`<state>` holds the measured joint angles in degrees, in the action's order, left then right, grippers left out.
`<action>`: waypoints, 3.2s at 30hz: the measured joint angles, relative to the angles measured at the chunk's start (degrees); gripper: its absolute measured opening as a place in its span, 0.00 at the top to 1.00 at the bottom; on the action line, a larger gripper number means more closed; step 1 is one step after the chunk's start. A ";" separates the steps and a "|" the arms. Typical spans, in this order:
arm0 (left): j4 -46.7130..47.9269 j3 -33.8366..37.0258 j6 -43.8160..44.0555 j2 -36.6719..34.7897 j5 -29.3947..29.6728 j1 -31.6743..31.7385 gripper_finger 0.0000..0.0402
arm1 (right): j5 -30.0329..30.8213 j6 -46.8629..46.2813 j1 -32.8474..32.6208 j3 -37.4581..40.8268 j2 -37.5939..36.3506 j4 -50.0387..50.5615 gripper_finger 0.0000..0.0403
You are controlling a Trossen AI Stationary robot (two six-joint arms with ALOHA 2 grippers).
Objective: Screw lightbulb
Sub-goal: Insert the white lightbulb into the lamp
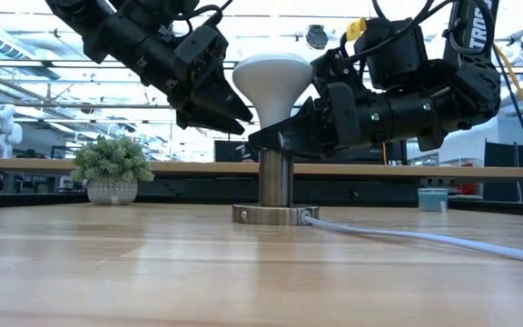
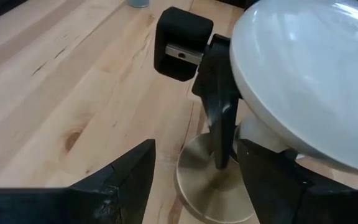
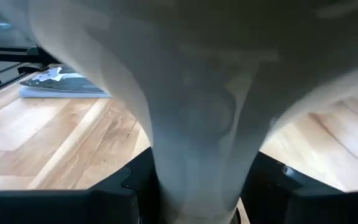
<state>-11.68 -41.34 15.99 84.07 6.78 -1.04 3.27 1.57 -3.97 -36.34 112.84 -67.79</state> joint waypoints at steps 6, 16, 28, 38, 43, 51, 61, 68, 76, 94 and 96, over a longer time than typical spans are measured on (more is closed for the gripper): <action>-0.02 0.00 0.46 0.00 0.00 0.00 0.42 | 0.19 -3.15 0.02 0.04 -2.96 5.90 0.58; -3.00 0.09 0.28 0.00 0.00 0.00 0.42 | -0.26 -5.37 -0.02 0.17 -10.76 20.45 0.58; -3.16 0.09 0.36 0.00 -0.02 0.00 0.42 | -0.28 -6.94 -0.04 0.15 -12.44 24.18 0.58; -3.39 0.09 0.35 0.00 -0.34 0.00 0.42 | -0.34 -6.95 -0.04 0.17 -12.35 22.95 0.54; -3.37 0.09 0.41 0.00 -0.37 0.00 0.42 | -0.35 -6.94 -0.04 0.17 -12.35 22.80 0.46; -3.30 0.09 0.50 0.00 -0.41 0.00 0.42 | -0.70 -8.64 -0.04 0.15 -12.37 23.57 0.40; -3.18 0.09 0.52 0.00 -0.54 0.00 0.42 | -0.65 -8.69 -0.04 0.11 -16.19 28.24 0.40; -3.41 0.02 0.52 0.48 -0.57 0.00 0.42 | -0.63 -10.01 -0.04 0.09 -20.49 37.87 0.40; -3.03 0.02 1.47 3.90 -0.57 0.00 0.42 | -0.63 -11.98 -0.15 0.09 -25.61 47.41 0.40; 3.02 0.02 0.02 3.85 -1.83 -2.55 0.95 | 10.14 -15.89 -0.15 0.23 -32.53 68.79 0.83; 2.99 0.02 0.18 3.85 -1.83 -3.49 0.98 | 9.61 -14.56 -0.13 1.63 -32.41 66.28 0.95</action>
<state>-8.69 -41.32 16.17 87.92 4.95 -4.52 12.87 -12.99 -4.10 -34.71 80.42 -1.51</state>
